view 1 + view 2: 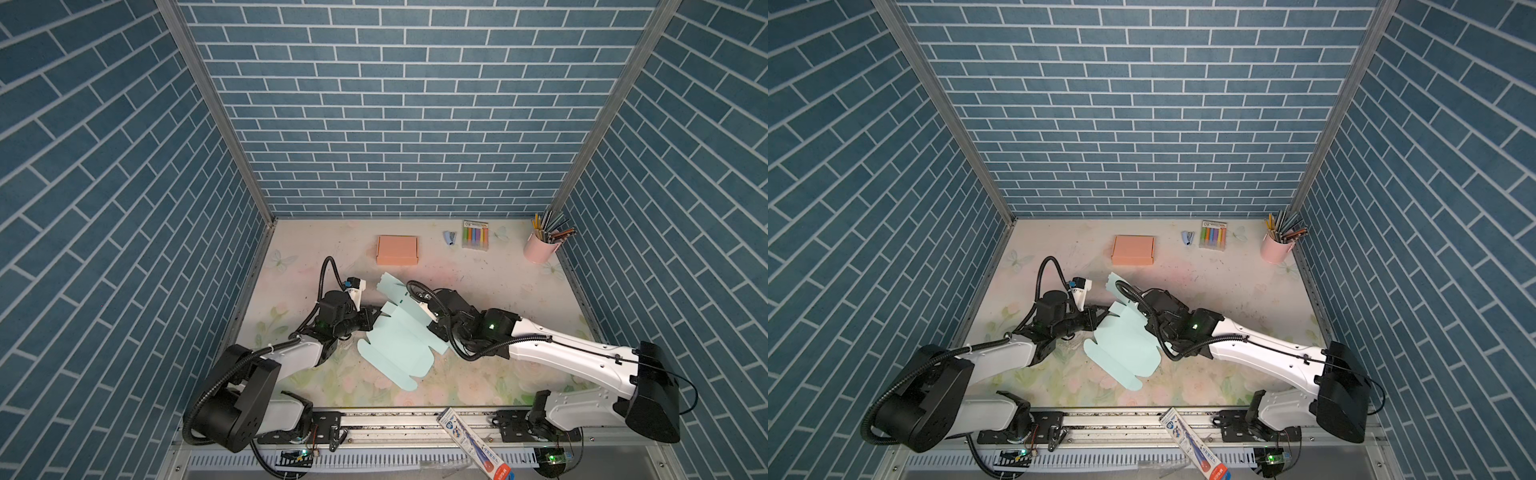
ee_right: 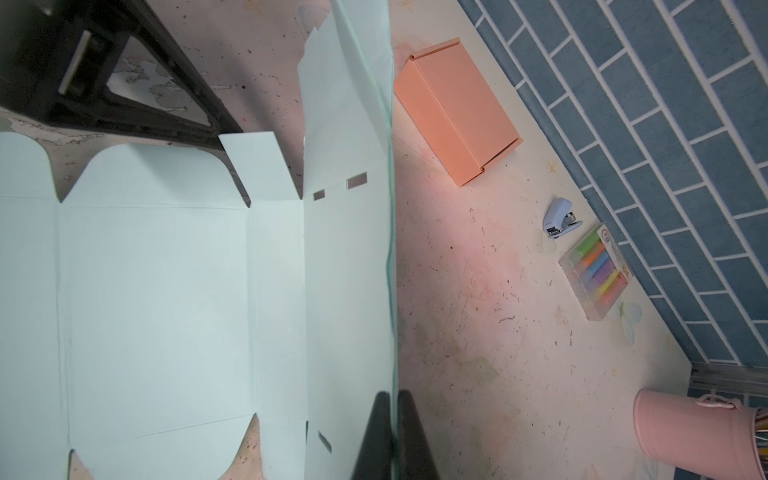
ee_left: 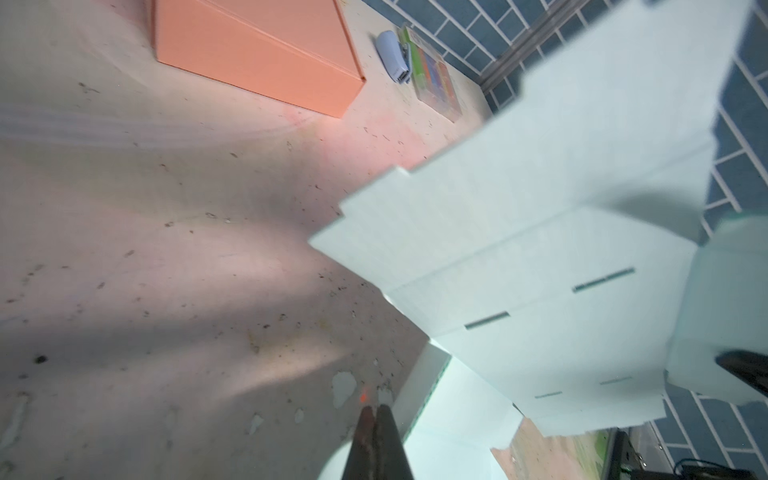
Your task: Fold the paper box
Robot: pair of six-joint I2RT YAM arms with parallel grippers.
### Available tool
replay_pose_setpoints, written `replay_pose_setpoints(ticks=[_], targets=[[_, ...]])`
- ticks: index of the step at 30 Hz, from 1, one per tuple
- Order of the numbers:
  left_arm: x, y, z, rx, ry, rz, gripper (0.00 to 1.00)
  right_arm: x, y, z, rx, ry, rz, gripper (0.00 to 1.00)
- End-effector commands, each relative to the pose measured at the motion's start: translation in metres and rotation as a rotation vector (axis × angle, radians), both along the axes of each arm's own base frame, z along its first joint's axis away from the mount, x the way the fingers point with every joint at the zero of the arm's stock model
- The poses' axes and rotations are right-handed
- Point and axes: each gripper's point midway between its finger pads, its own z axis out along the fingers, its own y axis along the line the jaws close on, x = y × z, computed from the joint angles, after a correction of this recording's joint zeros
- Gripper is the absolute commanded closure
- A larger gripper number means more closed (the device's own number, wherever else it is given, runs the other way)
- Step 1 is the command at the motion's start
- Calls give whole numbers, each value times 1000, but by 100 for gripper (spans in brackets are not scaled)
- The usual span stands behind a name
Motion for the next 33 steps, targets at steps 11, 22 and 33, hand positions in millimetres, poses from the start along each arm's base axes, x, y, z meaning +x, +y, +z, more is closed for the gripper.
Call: replay_pose_setpoints(ticks=[11, 22, 33], targets=[[-42, -52, 5, -52, 0, -120, 100, -1, 7, 7, -76, -69, 45, 100], [-14, 30, 52, -93, -115, 102, 100, -4, -3, -1, -252, -202, 76, 100], [62, 50, 52, -64, -115, 181, 100, -12, 11, -17, -415, -310, 231, 100]])
